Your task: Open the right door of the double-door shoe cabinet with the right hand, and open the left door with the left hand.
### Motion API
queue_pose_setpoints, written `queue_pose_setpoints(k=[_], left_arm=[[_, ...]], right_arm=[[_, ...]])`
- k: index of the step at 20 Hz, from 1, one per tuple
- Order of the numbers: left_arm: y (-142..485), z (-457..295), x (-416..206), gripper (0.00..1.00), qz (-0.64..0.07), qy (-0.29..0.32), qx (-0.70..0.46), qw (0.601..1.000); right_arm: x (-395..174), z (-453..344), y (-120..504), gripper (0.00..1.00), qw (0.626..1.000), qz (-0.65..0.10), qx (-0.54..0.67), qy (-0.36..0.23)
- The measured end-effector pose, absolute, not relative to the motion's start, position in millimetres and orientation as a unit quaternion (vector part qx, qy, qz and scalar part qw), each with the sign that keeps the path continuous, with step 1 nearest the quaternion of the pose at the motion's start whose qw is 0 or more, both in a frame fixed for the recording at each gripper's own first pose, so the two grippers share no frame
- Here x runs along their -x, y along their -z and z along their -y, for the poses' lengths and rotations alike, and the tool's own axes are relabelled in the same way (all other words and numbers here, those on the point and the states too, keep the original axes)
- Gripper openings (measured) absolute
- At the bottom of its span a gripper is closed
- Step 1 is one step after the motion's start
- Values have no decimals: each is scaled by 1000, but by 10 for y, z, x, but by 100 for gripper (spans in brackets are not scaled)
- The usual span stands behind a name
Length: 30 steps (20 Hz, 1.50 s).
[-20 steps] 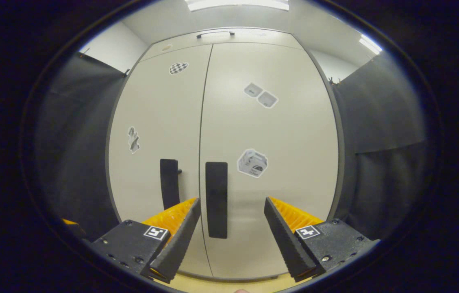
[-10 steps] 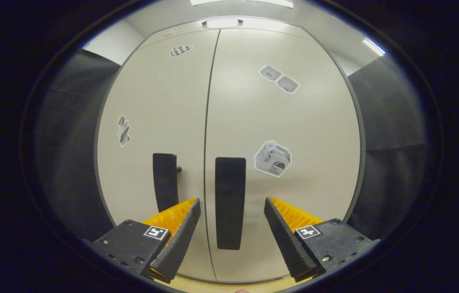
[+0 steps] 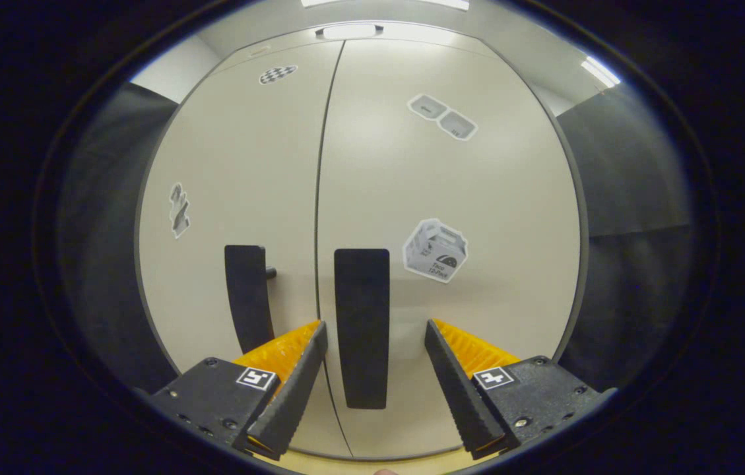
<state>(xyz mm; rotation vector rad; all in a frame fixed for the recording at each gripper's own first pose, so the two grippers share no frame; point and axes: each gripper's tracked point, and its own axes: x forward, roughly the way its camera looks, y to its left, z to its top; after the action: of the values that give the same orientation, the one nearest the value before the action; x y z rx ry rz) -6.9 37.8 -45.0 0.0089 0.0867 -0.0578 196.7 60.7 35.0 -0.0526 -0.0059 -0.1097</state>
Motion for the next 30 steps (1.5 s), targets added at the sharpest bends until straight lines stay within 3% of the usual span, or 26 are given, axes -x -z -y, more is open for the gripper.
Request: queue_pose_setpoints(k=[2, 4, 5, 6, 9, 10, 13, 21, 30], left_arm=[[441, -380, 62, 94, -41, 30, -4, 999], [437, -384, 48, 94, -39, 30, -2, 999], [428, -384, 45, 94, -39, 31, -1, 999], [424, -382, 45, 94, -40, 32, 0, 999], [446, -371, 61, 94, -41, 33, 4, 999], [445, -375, 61, 94, -41, 33, 6, 999], [462, -392, 49, 94, -42, 36, 8, 998], [408, -430, 102, 94, -35, 31, 9, 999], [315, -255, 226, 94, -25, 34, 2, 999]], right_arm=[[-1974, -602, -334, 93, 998, -1, 23, 55], [-1973, -590, -260, 82, 998, -14, 12, 56], [-2002, -581, -270, 70, 998, -16, 11, 56], [-1964, -623, -195, 65, 999, -21, 11, 46], [-1959, -664, -187, 34, 998, -28, 45, 38], [-1968, -665, -191, 33, 998, -27, 41, 31], [-1978, -664, -203, 11, 999, -24, 22, 26], [-1935, -680, -193, 9, 999, -31, 29, 19], [-1820, -629, -182, 8, 998, -37, 25, -41]])
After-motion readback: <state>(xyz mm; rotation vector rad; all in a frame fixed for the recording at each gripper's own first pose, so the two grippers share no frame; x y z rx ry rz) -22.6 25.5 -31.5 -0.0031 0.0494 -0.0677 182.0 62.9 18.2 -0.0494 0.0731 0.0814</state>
